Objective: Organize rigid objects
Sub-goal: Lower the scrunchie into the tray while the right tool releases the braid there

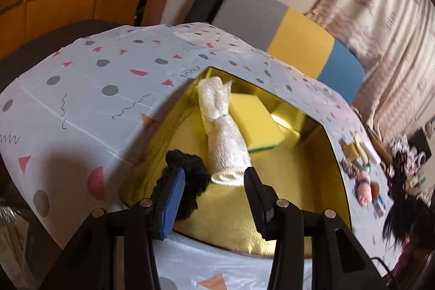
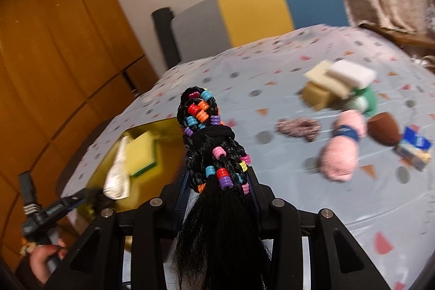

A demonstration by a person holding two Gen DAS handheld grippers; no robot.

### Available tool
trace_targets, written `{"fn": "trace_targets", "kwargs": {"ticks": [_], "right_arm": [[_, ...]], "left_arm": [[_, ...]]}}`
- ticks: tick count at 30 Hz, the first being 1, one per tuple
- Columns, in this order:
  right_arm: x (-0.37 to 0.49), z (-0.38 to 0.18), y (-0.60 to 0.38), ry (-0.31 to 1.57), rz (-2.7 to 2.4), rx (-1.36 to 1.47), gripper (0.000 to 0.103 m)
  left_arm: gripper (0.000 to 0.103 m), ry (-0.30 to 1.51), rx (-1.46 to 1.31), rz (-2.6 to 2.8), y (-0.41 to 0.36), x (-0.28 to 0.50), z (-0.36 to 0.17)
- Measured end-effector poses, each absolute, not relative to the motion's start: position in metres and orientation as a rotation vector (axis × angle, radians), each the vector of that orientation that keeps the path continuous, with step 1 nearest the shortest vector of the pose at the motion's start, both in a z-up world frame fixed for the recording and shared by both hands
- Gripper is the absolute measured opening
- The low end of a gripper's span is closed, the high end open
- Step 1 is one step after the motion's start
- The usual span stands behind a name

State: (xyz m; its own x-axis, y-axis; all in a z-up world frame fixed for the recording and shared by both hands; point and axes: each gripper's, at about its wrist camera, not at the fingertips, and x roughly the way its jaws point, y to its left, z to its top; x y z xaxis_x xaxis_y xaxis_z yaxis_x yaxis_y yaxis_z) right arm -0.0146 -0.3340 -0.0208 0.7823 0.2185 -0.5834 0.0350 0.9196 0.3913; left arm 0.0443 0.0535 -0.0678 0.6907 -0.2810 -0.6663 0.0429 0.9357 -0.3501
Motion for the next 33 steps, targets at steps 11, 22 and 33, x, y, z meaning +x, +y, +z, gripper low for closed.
{"fn": "trace_targets", "kwargs": {"ticks": [11,22,33], "right_arm": [[0.045,-0.021,-0.256,0.798,0.293,0.455,0.039],[0.136,-0.045,-0.214,0.898,0.302,0.581,0.04],[0.201,-0.079,-0.198,1.028,0.141,0.397,0.055]], "left_arm": [[0.046,0.785,-0.325,-0.22,0.045,0.034,-0.066],[0.046,0.759,-0.356,-0.222,0.056,0.034,-0.058],[0.046,0.751,-0.391,-0.196,0.069,0.036,-0.057]]}}
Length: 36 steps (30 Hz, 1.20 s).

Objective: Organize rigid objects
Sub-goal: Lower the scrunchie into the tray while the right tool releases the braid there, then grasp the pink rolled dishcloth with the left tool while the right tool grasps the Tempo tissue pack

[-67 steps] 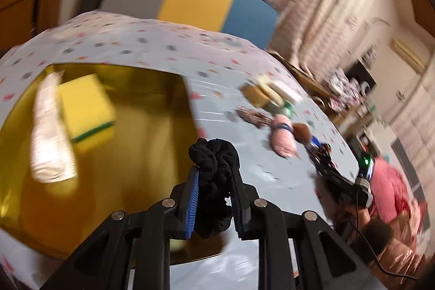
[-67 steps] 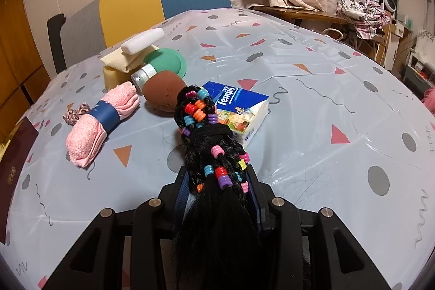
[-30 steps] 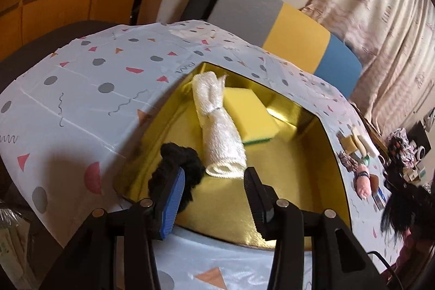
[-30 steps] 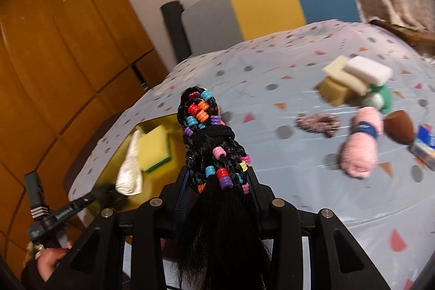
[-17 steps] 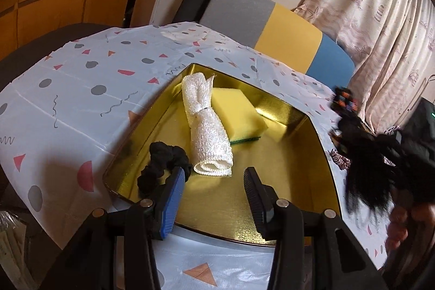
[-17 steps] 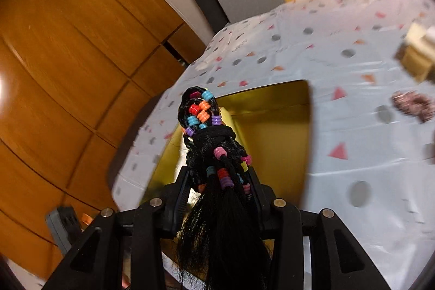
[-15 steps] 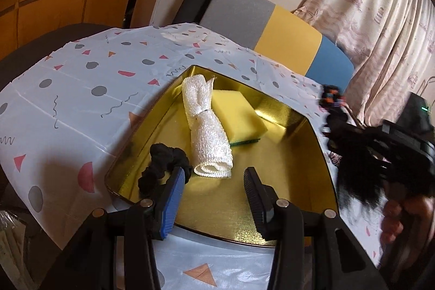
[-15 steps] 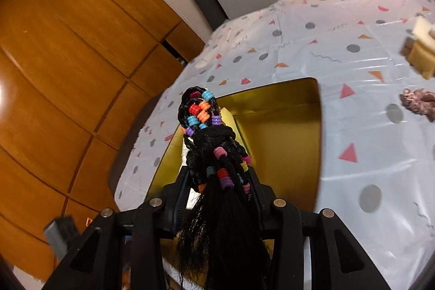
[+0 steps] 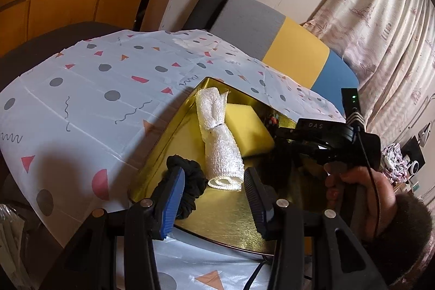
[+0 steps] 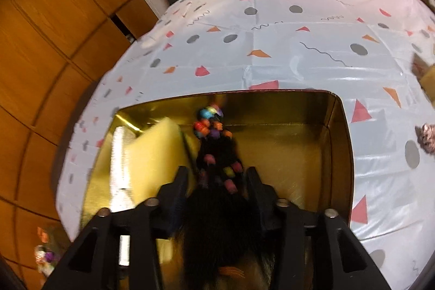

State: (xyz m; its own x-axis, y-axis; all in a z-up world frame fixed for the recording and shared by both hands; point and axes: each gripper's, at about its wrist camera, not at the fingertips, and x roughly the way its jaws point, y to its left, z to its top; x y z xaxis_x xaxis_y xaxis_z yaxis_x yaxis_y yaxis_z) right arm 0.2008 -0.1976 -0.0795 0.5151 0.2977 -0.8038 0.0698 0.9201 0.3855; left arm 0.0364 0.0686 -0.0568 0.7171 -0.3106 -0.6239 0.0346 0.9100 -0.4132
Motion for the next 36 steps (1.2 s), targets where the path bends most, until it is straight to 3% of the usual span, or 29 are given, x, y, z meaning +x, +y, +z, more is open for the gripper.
{"fn": "trace_targets", "kwargs": {"ticks": [5,17,36], "right_arm": [[0.19,-0.061,-0.201,0.962,0.129,0.326,0.073],[0.123,-0.031,-0.223,0.849,0.123,0.271,0.079],[0.024,-0.062,-0.329,0.91,-0.077,0.343,0.08]], "left_arm": [[0.046,0.757,-0.401,-0.195,0.068,0.036,-0.058],[0.046,0.75,-0.37,-0.252,0.049,0.03,-0.054],[0.046,0.764,-0.288,-0.412,-0.009,0.01,-0.048]]}}
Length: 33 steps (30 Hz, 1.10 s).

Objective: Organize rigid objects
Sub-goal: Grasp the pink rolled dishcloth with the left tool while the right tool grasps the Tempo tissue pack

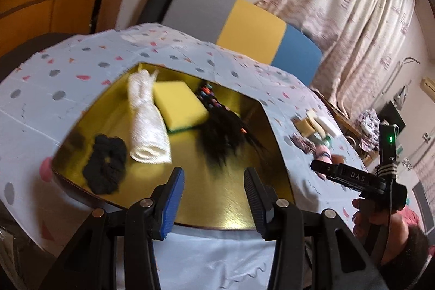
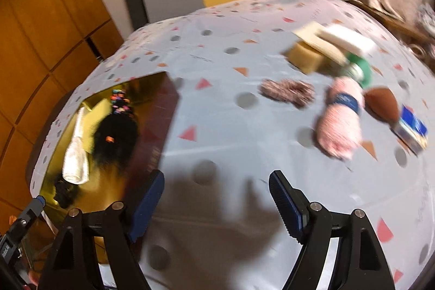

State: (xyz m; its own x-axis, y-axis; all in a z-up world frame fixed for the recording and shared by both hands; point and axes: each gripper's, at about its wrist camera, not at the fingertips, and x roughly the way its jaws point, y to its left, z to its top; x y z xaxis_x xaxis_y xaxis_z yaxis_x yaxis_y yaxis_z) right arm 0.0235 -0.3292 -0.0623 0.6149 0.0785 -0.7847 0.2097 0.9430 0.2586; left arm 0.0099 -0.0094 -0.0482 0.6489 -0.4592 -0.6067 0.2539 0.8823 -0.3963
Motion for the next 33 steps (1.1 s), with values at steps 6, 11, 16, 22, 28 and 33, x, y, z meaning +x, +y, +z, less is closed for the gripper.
{"fn": "trace_targets", "kwargs": {"ticks": [6,11,16,22,28,33], "right_arm": [[-0.01,-0.081,-0.365,0.934,-0.158,0.379,0.081],[-0.04,-0.094,-0.394,0.949,-0.22,0.368,0.082],[-0.064,-0.103,-0.428,0.956,-0.284,0.391,0.085],[-0.067,-0.092,-0.498,0.9,-0.43,0.36,0.087],[-0.04,-0.08,-0.566,0.888,-0.488,0.363,0.1],[-0.008,-0.091,-0.598,0.934,-0.451,0.298,0.1]], "left_arm": [[0.046,0.789,-0.265,-0.448,-0.027,0.004,-0.049],[0.047,0.8,-0.236,-0.479,-0.04,0.0,-0.046],[0.057,0.823,-0.198,-0.54,-0.064,0.004,-0.04],[0.057,0.838,-0.154,-0.607,-0.101,0.004,-0.03],[0.057,0.867,-0.11,-0.648,-0.13,0.0,-0.028],[0.057,0.888,-0.069,-0.666,-0.147,-0.006,-0.028]]}}
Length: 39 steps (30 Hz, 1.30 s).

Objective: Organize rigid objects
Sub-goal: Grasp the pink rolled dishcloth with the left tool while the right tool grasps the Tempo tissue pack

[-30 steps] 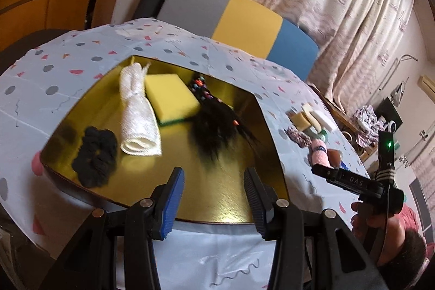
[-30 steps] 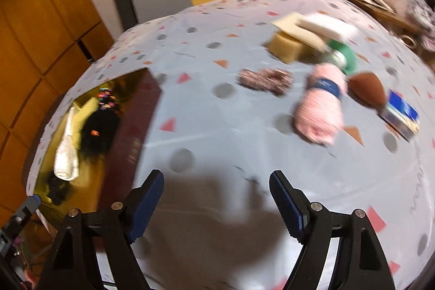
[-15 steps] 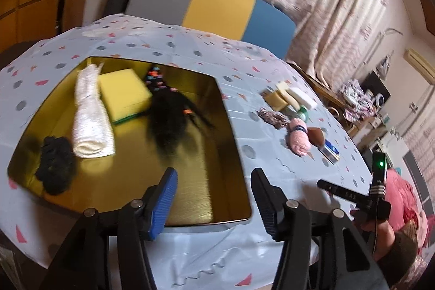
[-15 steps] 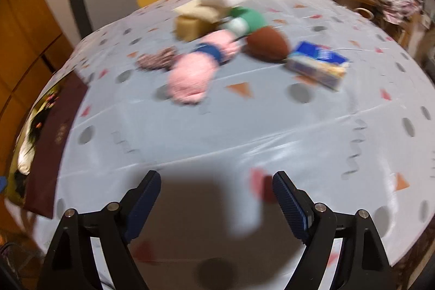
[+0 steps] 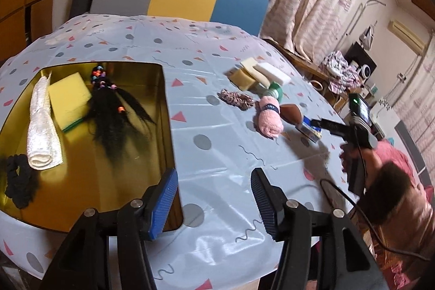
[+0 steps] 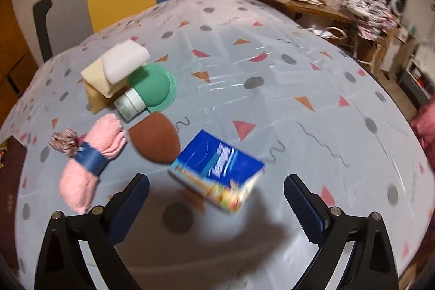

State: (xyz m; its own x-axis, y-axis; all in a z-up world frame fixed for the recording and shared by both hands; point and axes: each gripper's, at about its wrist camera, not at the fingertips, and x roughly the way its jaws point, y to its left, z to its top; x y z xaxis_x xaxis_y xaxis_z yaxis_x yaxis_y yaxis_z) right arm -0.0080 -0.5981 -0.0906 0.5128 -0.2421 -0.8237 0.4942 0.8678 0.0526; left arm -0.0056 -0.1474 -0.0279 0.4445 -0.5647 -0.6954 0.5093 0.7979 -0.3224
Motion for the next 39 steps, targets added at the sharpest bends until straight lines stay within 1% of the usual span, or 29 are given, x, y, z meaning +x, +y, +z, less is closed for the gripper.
{"fn": "trace_targets", "kwargs": {"ticks": [5,7,8,10,11,21,26,33,39], "right_arm": [[0.008,-0.115,-0.601,0.985,-0.384,0.18,0.1],[0.01,-0.122,-0.601,0.988,-0.384,0.179,0.099],[0.009,-0.126,-0.602,0.983,-0.382,0.203,0.094],[0.002,-0.128,-0.602,0.932,-0.385,0.249,0.091],[0.002,-0.128,-0.601,0.921,-0.385,0.255,0.087],[-0.01,-0.129,-0.592,0.865,-0.418,0.277,0.081],[-0.02,-0.128,-0.597,0.818,-0.476,0.314,0.073],[-0.046,-0.125,-0.62,0.716,-0.581,0.453,0.071],[-0.055,-0.126,-0.629,0.679,-0.603,0.515,0.071]], "left_arm": [[0.057,0.901,-0.033,-0.679,-0.161,-0.01,-0.029],[0.057,0.907,-0.017,-0.684,-0.168,-0.012,-0.03],[0.057,0.91,-0.01,-0.684,-0.171,-0.012,-0.031],[0.057,0.924,0.001,-0.69,-0.178,-0.011,-0.034],[0.057,0.93,0.003,-0.694,-0.181,-0.011,-0.035],[0.057,0.974,0.037,-0.767,-0.234,-0.005,-0.042],[0.057,0.991,0.075,-0.795,-0.267,0.005,-0.044],[0.057,1.024,0.125,-0.829,-0.331,0.034,-0.058],[0.058,1.038,0.279,-0.826,-0.394,0.057,-0.075]]}}
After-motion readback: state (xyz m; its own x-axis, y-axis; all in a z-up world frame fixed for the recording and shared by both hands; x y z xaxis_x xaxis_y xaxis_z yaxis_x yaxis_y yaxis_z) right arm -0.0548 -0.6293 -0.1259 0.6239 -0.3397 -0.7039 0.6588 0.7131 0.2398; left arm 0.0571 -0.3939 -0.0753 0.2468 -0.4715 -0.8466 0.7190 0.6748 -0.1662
